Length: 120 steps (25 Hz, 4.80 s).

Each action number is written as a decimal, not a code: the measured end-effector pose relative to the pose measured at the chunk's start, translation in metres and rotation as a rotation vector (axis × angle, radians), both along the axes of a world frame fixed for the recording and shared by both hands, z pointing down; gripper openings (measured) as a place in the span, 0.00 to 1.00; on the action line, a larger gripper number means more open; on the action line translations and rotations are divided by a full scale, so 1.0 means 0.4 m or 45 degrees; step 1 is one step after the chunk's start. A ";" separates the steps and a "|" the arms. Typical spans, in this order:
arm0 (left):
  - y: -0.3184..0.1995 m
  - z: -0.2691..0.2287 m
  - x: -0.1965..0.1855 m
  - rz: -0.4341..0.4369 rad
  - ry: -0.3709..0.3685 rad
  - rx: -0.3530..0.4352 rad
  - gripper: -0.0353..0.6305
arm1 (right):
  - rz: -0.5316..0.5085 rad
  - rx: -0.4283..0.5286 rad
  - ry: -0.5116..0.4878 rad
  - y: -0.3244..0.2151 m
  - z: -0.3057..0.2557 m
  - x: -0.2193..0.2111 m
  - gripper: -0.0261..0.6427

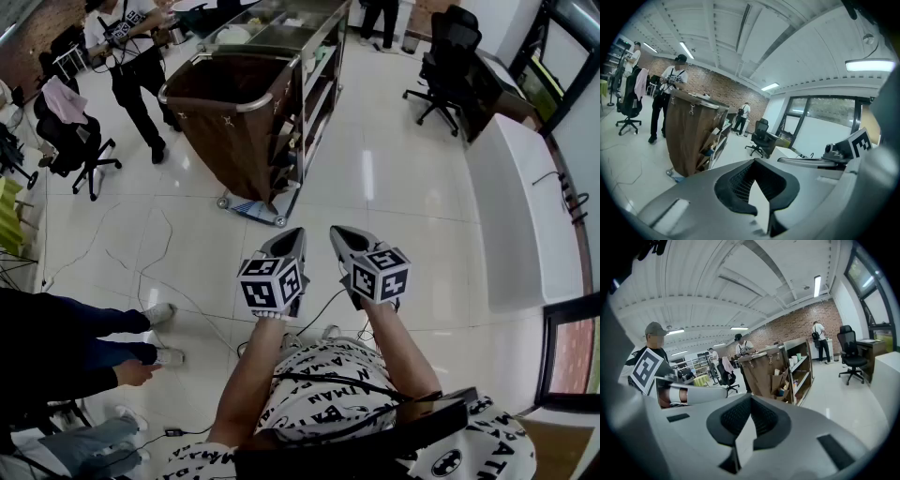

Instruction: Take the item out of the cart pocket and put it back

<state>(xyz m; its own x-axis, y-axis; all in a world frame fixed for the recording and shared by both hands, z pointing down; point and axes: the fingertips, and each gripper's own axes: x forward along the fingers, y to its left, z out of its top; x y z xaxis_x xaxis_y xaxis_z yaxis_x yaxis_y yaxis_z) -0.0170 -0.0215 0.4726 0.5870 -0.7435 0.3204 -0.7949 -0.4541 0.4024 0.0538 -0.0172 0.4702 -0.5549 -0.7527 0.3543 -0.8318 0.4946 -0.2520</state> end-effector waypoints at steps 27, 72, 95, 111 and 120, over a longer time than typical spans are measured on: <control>-0.315 0.133 -0.090 -0.068 -0.097 -0.079 0.05 | -0.054 0.014 0.100 -0.527 0.177 -0.040 0.33; -0.648 0.482 -0.118 -0.365 -0.138 -0.473 0.05 | -0.561 -0.023 0.575 -0.996 0.611 -0.189 0.18; -0.348 0.187 -0.206 -0.264 -0.052 -0.146 0.05 | -0.062 0.036 0.458 -0.499 0.203 -0.047 0.18; -0.095 0.126 -0.161 -0.126 -0.017 -0.083 0.05 | -0.009 0.028 0.448 -0.114 0.110 -0.038 0.18; -0.067 0.072 -0.071 -0.059 -0.005 -0.020 0.05 | -0.001 0.054 0.407 -0.106 0.075 0.028 0.18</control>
